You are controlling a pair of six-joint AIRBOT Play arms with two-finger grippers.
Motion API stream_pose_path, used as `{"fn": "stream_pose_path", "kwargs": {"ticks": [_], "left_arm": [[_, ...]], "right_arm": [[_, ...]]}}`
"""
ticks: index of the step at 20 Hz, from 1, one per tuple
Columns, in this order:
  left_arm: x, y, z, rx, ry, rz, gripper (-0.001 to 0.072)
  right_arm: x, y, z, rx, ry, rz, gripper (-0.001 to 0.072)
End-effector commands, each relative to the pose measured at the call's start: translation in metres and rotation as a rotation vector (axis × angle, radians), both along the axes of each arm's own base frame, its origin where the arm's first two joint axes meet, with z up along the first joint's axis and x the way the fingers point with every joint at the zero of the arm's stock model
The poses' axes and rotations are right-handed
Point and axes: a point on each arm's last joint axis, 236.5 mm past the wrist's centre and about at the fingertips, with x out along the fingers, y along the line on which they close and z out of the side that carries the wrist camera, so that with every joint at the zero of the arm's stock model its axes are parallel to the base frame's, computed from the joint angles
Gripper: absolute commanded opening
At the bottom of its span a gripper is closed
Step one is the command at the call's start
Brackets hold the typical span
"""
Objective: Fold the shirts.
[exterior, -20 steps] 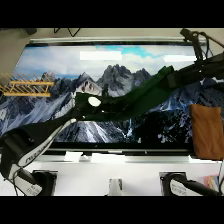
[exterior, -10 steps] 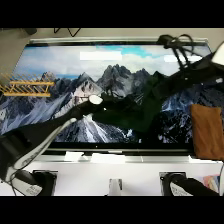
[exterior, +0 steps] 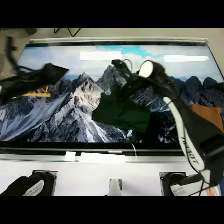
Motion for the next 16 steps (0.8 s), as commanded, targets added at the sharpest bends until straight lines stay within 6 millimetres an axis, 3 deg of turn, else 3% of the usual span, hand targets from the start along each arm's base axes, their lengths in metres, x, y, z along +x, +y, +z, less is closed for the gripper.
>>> {"fn": "stream_pose_path", "kwargs": {"ticks": [1, 2, 4, 5, 7, 10, 11, 12, 13, 14, 16], "left_arm": [[-0.039, 0.047, 0.053, 0.01, -0.121, 0.112, 0.0033], [-0.046, 0.048, 0.059, 0.011, -0.14, 0.114, 0.0033], [-0.05, 0.047, 0.064, 0.011, -0.153, 0.112, 0.0033], [-0.05, 0.047, 0.063, 0.013, -0.149, 0.109, 0.0033], [-0.048, 0.047, 0.061, 0.013, -0.143, 0.109, 0.0034], [-0.047, 0.047, 0.059, 0.013, -0.139, 0.109, 0.0033], [-0.047, 0.047, 0.059, 0.013, -0.139, 0.109, 0.0033], [-0.048, 0.047, 0.059, 0.013, -0.139, 0.108, 0.0034], [-0.048, 0.046, 0.059, 0.014, -0.138, 0.106, 0.0034], [-0.048, 0.046, 0.059, 0.014, -0.137, 0.106, 0.0034], [-0.048, 0.046, 0.059, 0.014, -0.137, 0.106, 0.0034]], "right_arm": [[0.006, 0.059, -0.026, 0.184, 0.1, -0.064, 0.0435], [0.006, 0.061, -0.022, 0.206, 0.083, -0.035, 0.0541], [-0.001, 0.041, -0.012, 0.172, 0.069, 0.024, 0.0541], [-0.004, 0.017, -0.008, 0.111, 0.06, 0.056, 0.0541], [-0.007, -0.057, -0.009, -0.088, 0.055, 0.082, 0.0541], [-0.01, -0.194, -0.015, -0.36, 0.136, -0.004, 0.0551], [-0.017, -0.222, -0.022, -0.374, 0.192, -0.057, 0.0552], [-0.027, -0.241, -0.034, -0.363, 0.259, -0.12, 0.057], [-0.038, -0.247, -0.047, -0.33, 0.313, -0.157, 0.0625], [-0.048, -0.243, -0.061, -0.276, 0.359, -0.163, 0.0673], [-0.058, -0.232, -0.085, -0.212, 0.387, -0.172, 0.0676]]}}
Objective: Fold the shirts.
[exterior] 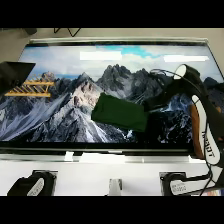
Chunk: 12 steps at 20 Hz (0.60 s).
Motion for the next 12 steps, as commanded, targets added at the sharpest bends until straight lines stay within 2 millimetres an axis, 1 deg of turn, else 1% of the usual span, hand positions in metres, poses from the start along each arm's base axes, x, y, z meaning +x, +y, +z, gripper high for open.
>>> {"fn": "stream_pose_path", "kwargs": {"ticks": [1, 2, 4, 7, 8, 9, 10, 11, 12], "left_arm": [[-0.001, 0.0, 0.0, 0.0, 0.0, 0.0, 0.0034], [-0.001, -0.001, 0.0, 0.0, 0.002, -0.003, 0.0034], [-0.001, -0.001, -0.001, 0.001, 0.004, -0.005, 0.0034], [-0.001, -0.001, -0.001, 0.0, 0.004, -0.004, 0.0034], [-0.001, -0.001, 0.0, 0.0, 0.004, -0.005, 0.0034], [-0.001, -0.001, 0.0, 0.0, 0.003, -0.005, 0.0034], [-0.001, -0.001, 0.0, 0.0, 0.003, -0.005, 0.0034], [-0.001, -0.001, 0.0, 0.0, 0.003, -0.005, 0.0034], [-0.001, -0.001, -0.001, 0.001, 0.003, -0.005, 0.0034]], "right_arm": [[-0.022, -0.007, -0.037, 0.062, 0.071, -0.086, 0.0675], [-0.019, 0.003, -0.046, 0.096, 0.071, -0.114, 0.0674], [-0.016, 0.023, -0.056, 0.171, 0.085, -0.16, 0.0666], [-0.011, 0.044, -0.07, 0.19, 0.085, -0.158, 0.0646], [-0.004, 0.047, -0.074, 0.183, 0.053, -0.162, 0.0526], [0.007, 0.049, -0.073, 0.186, 0.01, -0.181, 0.0142], [0.019, 0.052, -0.066, 0.206, -0.032, -0.199, 0.0027], [0.031, 0.05, -0.052, 0.223, -0.087, -0.187, 0.003], [0.046, 0.04, -0.033, 0.223, -0.153, -0.181, 0.0029]]}}
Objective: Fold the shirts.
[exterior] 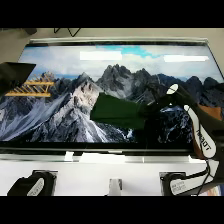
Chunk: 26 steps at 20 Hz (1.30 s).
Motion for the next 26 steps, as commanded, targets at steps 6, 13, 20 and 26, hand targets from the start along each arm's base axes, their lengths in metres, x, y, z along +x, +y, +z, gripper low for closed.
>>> {"fn": "stream_pose_path", "kwargs": {"ticks": [6, 13, 20, 26], "left_arm": [[0.0, 0.001, 0.0, 0.003, -0.004, 0.002, 0.0034], [-0.006, -0.006, -0.008, 0.015, 0.03, -0.037, 0.0034], [-0.012, -0.012, -0.015, 0.026, 0.059, -0.07, 0.0034], [-0.012, -0.012, -0.015, 0.026, 0.059, -0.071, 0.0035]], "right_arm": [[0.053, -0.184, 0.145, -0.173, -0.301, -0.243, 0.0028], [-0.01, -0.34, 0.225, -0.312, -0.417, -0.647, 0.0028], [-0.015, -0.403, 0.278, -0.285, -0.607, -0.945, 0.0028], [-0.025, -0.398, 0.268, -0.29, -0.54, -0.937, 0.0029]]}}
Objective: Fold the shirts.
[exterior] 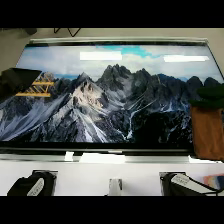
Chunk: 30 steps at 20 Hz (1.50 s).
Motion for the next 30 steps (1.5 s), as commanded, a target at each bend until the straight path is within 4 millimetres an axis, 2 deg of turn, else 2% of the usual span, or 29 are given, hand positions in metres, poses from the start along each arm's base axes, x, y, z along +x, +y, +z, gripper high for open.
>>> {"fn": "stream_pose_path", "kwargs": {"ticks": [1, 2, 3, 6, 7, 9, 11, 16, 19, 20, 21, 22, 24, 25, 26, 28, 29, 30], "left_arm": [[0.0, 0.0, 0.0, 0.001, 0.001, -0.002, 0.0034], [0.0, 0.0, 0.0, 0.001, 0.001, -0.002, 0.0034], [0.0, 0.0, 0.0, 0.001, 0.001, -0.002, 0.0034], [0.0, 0.0, 0.0, 0.001, 0.001, -0.002, 0.0034], [0.0, 0.0, 0.0, 0.001, 0.001, -0.002, 0.0035], [0.0, -0.001, 0.0, 0.0, 0.001, -0.002, 0.0035], [0.0, 0.0, 0.0, 0.0, 0.001, -0.002, 0.0034], [0.0, 0.0, 0.0, 0.0, 0.001, -0.002, 0.0034], [0.0, -0.001, 0.0, -0.001, 0.001, -0.002, 0.0034], [0.0, -0.001, 0.0, -0.001, 0.001, -0.002, 0.0034], [0.0, -0.001, 0.0, -0.001, 0.001, -0.002, 0.0034], [0.0, -0.001, 0.0, -0.001, 0.001, -0.002, 0.0035], [0.002, 0.001, 0.001, -0.003, -0.005, 0.007, 0.0033], [0.007, 0.003, 0.001, 0.009, -0.006, 0.014, 0.0032], [0.012, 0.006, -0.001, 0.047, -0.004, 0.02, 0.003], [0.032, 0.014, -0.015, 0.217, 0.039, 0.015, 0.0029], [0.044, 0.02, -0.028, 0.325, 0.094, 0.014, 0.0029], [0.058, 0.029, -0.045, 0.461, 0.165, 0.016, 0.0029]], "right_arm": [[-0.027, 0.006, -0.022, 0.028, 0.142, 0.015, 0.0029], [-0.046, 0.013, -0.036, 0.055, 0.242, 0.024, 0.0029], [-0.07, 0.01, -0.05, 0.051, 0.356, 0.013, 0.0029], [-0.148, -0.013, -0.073, 0.005, 0.693, -0.119, 0.0028], [-0.162, -0.016, -0.078, 0.001, 0.757, -0.137, 0.0028], [-0.174, -0.01, -0.097, 0.035, 0.822, -0.13, 0.0028], [-0.177, 0.003, -0.125, 0.097, 0.85, -0.097, 0.0028], [-0.205, 0.03, -0.193, 0.182, 0.958, -0.07, 0.0029], [-0.214, 0.039, -0.218, 0.206, 0.985, -0.067, 0.003], [-0.214, 0.037, -0.222, 0.2, 0.981, -0.076, 0.0095], [-0.213, 0.034, -0.222, 0.188, 0.978, -0.08, 0.0337], [-0.215, 0.031, -0.22, 0.166, 0.983, -0.066, 0.0525], [-0.211, 0.016, -0.205, 0.09, 0.972, -0.03, 0.0551], [-0.2, 0.003, -0.189, 0.042, 0.926, -0.048, 0.0551], [-0.177, -0.014, -0.165, -0.02, 0.834, -0.075, 0.0551], [-0.108, -0.042, -0.091, -0.229, 0.593, -0.089, 0.0551], [-0.064, -0.044, -0.045, -0.373, 0.458, -0.057, 0.055], [-0.022, -0.031, -0.003, -0.499, 0.332, -0.004, 0.0549]]}}
